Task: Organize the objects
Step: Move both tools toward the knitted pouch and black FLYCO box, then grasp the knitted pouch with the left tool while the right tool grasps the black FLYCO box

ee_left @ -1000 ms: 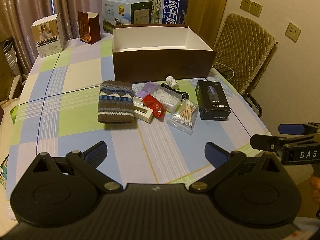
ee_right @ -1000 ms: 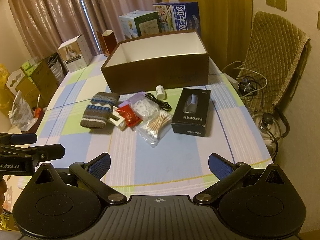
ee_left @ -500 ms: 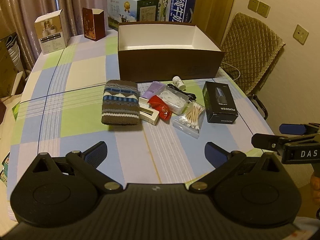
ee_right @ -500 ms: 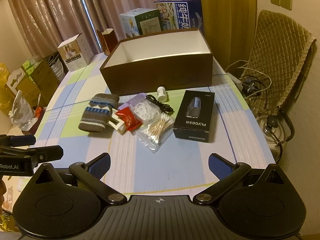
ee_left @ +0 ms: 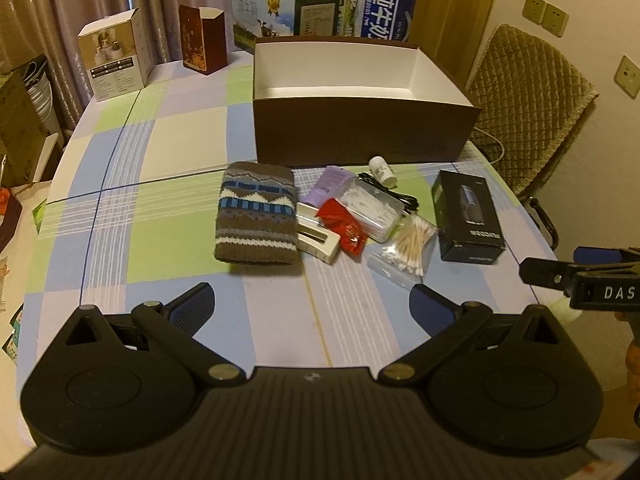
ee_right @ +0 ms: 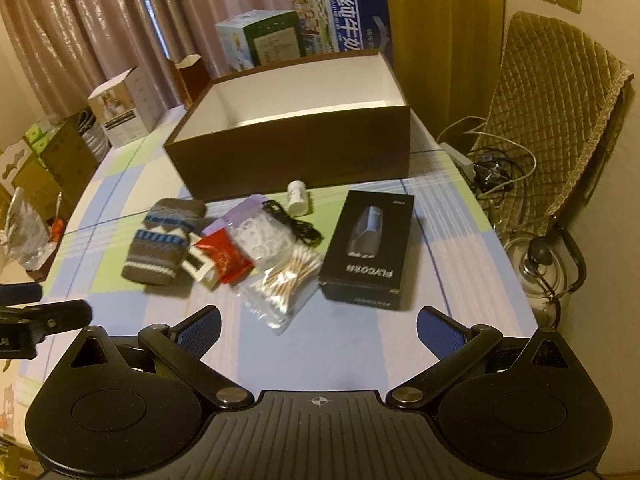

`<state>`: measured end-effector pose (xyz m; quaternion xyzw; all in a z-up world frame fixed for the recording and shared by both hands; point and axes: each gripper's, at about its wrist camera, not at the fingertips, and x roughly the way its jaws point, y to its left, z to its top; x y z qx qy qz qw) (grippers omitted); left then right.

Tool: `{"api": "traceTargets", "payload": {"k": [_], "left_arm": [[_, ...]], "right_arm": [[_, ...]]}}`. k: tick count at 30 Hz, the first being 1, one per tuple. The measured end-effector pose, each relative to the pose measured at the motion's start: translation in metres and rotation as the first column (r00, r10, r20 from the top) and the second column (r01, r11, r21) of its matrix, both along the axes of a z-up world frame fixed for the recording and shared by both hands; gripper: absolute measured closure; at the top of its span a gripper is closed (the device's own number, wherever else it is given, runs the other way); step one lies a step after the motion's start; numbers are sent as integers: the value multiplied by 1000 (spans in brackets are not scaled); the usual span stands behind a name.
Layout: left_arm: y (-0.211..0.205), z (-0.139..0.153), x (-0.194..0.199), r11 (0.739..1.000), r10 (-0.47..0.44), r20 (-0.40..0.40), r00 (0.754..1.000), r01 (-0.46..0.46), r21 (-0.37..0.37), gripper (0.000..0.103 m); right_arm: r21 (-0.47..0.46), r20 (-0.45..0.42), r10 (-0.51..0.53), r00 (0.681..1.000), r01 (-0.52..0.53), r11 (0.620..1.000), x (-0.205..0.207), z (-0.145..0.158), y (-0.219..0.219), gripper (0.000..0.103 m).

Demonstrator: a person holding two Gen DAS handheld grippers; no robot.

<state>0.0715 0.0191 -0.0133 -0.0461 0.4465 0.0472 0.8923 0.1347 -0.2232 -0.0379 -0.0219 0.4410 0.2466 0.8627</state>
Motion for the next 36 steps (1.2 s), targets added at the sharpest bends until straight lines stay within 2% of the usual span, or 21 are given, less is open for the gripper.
{"api": "traceTargets", "payload": {"k": [12, 28, 31, 36], "left_arm": [[14, -14, 38, 997, 63, -26, 998, -62, 38, 1], [39, -47, 83, 985, 169, -99, 981, -163, 61, 1], [44, -55, 89, 982, 184, -110, 977, -178, 64, 1], [48, -65, 101, 979, 196, -123, 973, -188, 75, 1]], "right_arm": [[-24, -6, 0, 1000, -1, 1000, 52, -23, 9, 2], [-113, -47, -34, 998, 28, 993, 123, -78, 40, 2], [-132, -56, -33, 998, 25, 991, 132, -87, 45, 4], [-177, -61, -28, 998, 16, 984, 145, -103, 52, 13]]}}
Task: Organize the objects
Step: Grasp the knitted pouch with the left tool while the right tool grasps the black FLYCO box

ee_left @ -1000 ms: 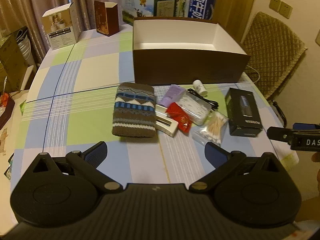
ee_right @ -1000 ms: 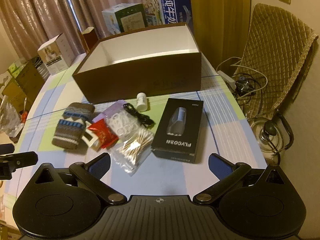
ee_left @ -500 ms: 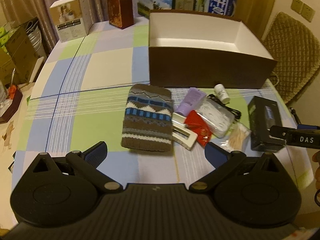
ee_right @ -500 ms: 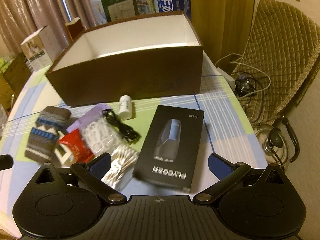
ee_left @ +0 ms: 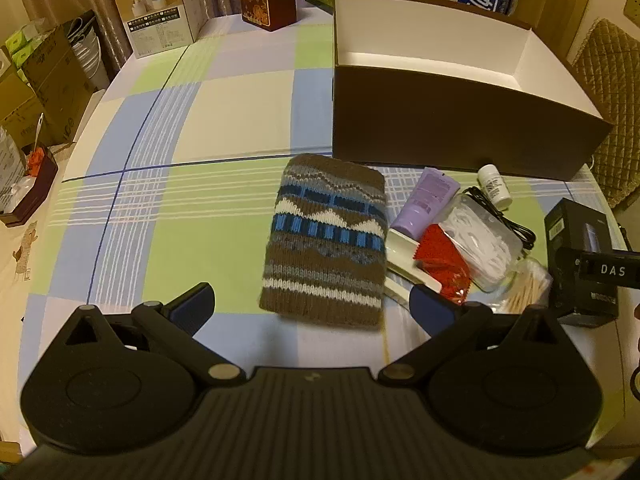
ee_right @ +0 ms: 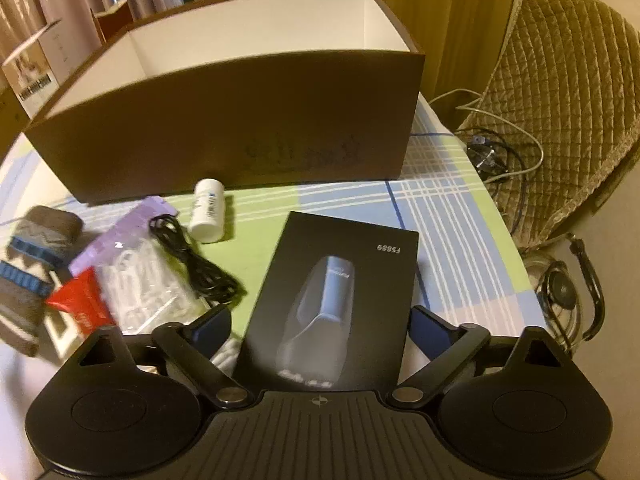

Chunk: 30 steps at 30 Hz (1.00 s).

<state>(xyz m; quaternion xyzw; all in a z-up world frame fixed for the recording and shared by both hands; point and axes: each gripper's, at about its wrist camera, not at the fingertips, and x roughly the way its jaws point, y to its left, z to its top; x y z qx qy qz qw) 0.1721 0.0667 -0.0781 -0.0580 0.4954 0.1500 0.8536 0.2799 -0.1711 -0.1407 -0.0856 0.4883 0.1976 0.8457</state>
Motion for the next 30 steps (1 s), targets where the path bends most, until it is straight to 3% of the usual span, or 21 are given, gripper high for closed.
{"api": "traceTargets", "payload": {"k": [5, 21, 25, 27, 30], "left_arm": [[1, -8, 13, 1000, -5, -16, 1000, 5, 15, 1], [7, -47, 64, 995, -81, -89, 993, 86, 50, 1], [13, -52, 70, 993, -99, -91, 991, 104, 49, 12], [12, -50, 70, 992, -118, -71, 990, 122, 44, 27], [10, -43, 69, 988, -139, -36, 990, 141, 59, 58]], "right_arm": [[-12, 6, 49, 999, -49, 999, 6, -5, -3, 22], [16, -35, 48, 998, -48, 999, 16, -5, -22, 22], [28, -37, 46, 998, -44, 999, 16, -4, -23, 22], [35, -39, 40, 998, -39, 999, 16, -3, -23, 21], [39, -34, 36, 999, -34, 999, 17, -2, -23, 21]]}}
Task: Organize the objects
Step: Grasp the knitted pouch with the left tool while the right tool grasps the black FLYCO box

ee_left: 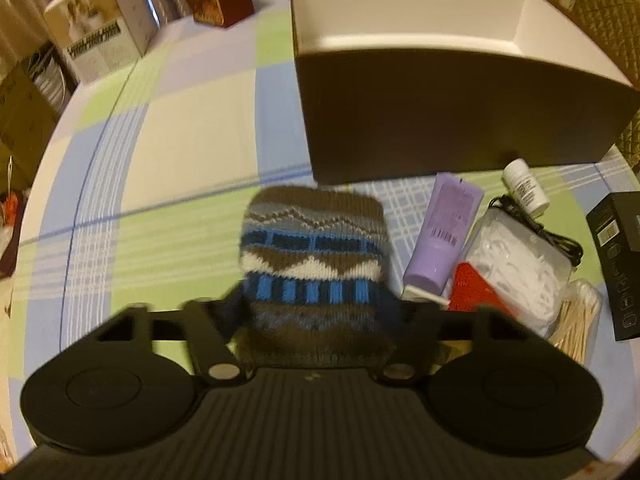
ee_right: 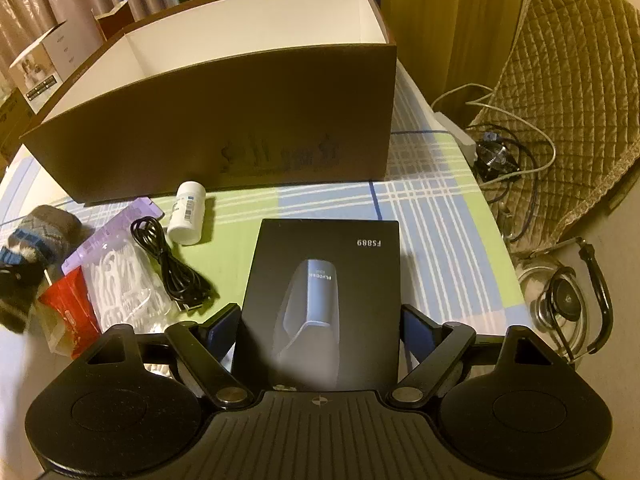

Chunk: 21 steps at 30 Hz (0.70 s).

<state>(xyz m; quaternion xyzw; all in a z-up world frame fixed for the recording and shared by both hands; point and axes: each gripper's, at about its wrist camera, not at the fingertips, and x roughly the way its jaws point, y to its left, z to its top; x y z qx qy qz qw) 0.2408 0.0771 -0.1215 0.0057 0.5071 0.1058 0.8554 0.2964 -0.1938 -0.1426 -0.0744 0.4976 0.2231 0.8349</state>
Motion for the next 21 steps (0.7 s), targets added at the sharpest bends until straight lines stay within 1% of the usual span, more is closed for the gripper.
{"api": "traceTargets", "payload": {"k": [1, 2, 3, 8, 11, 15, 18, 19, 20, 21], "left_arm": [[1, 2, -1, 1000, -4, 10, 1000, 4, -2, 69], [2, 4, -3, 1000, -2, 20, 1000, 2, -6, 73], [4, 7, -5, 1000, 3, 29, 1000, -2, -8, 75], [21, 26, -25, 998, 59, 78, 995, -55, -43, 77], [32, 43, -40, 994, 100, 115, 988, -95, -56, 77], [43, 59, -58, 989, 148, 140, 979, -141, -53, 77], [45, 65, -68, 986, 166, 148, 975, -159, -53, 77], [45, 67, -71, 985, 168, 150, 974, -162, -55, 77], [44, 68, -73, 985, 169, 153, 974, -162, -58, 77], [42, 68, -74, 985, 168, 156, 973, -160, -62, 77]], "right_arm": [[0, 1, 0, 1000, 0, 1000, 0, 1, 1, 20], [0, 1, 1, 1000, -1, 1000, 0, 0, 0, 19], [0, 4, 2, 1000, -2, 1000, 0, 1, 1, 18], [-5, 14, 6, 1000, -6, 1000, -2, 2, 4, 16], [-12, 17, 7, 1000, -7, 1000, -3, 2, 4, 16], [-23, 21, 12, 1000, -11, 1000, -3, 0, 5, 16], [-39, 21, 17, 1000, -16, 999, -3, -2, 7, 16], [-49, 22, 26, 999, -24, 998, -4, -4, 8, 18], [-62, 30, 29, 999, -27, 998, -4, -4, 8, 23], [-69, 37, 36, 999, -34, 997, -5, -4, 8, 24]]}}
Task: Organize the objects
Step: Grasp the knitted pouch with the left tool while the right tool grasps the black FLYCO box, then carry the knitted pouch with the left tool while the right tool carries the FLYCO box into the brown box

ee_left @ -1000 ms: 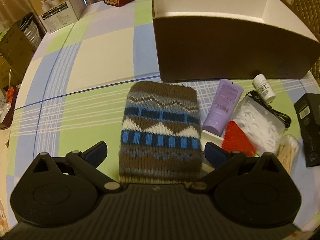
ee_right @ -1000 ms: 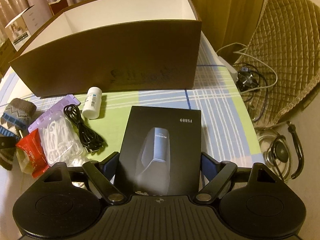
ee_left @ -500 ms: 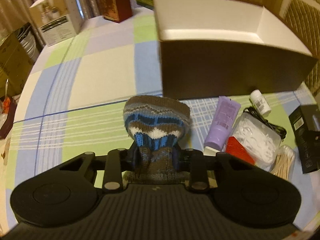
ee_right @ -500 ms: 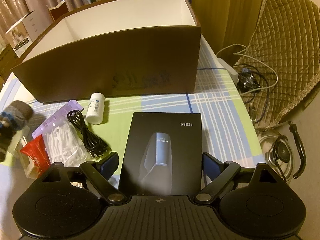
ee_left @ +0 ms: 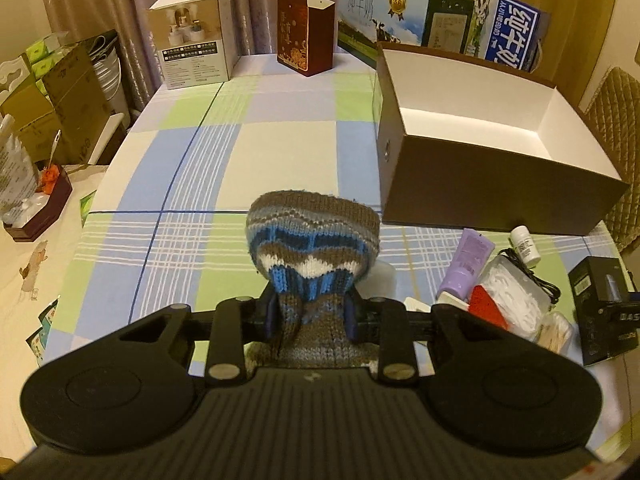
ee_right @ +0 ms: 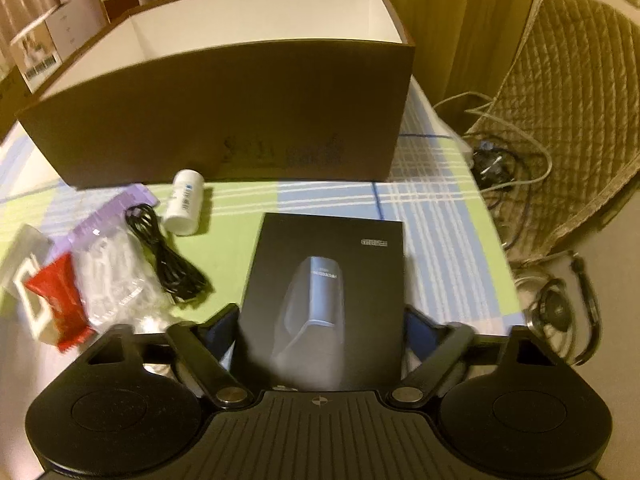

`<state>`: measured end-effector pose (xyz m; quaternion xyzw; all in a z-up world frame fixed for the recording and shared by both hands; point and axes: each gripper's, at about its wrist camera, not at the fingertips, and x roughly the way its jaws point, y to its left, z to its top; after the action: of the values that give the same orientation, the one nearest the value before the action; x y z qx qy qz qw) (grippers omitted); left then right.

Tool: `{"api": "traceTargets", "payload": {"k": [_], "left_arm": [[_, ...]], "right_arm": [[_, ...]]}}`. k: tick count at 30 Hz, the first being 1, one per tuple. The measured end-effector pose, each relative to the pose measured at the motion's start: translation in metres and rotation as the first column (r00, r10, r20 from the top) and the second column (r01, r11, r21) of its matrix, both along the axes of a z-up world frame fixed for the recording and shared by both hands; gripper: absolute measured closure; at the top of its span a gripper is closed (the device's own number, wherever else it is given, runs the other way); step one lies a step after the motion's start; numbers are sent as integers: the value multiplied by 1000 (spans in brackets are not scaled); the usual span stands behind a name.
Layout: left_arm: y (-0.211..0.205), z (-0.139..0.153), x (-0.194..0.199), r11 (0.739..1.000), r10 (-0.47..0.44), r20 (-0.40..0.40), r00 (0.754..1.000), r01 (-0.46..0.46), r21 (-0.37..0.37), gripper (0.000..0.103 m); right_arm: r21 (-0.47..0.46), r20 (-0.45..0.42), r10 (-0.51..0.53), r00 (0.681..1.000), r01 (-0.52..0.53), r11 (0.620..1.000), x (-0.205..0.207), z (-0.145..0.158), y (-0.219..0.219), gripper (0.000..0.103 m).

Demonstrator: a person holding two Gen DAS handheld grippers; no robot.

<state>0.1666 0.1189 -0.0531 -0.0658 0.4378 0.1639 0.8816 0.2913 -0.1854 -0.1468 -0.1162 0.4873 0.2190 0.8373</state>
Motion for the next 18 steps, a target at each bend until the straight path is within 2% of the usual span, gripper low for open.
{"api": "traceTargets", "payload": {"k": [6, 18], "left_arm": [[-14, 6, -2, 1000, -25, 22, 999, 25, -10, 77], [-48, 29, 25, 995, -103, 85, 991, 104, -5, 76]], "right_arm": [[18, -4, 21, 1000, -21, 1000, -3, 10, -4, 26], [136, 38, 65, 997, -70, 988, -5, 61, -12, 27]]}}
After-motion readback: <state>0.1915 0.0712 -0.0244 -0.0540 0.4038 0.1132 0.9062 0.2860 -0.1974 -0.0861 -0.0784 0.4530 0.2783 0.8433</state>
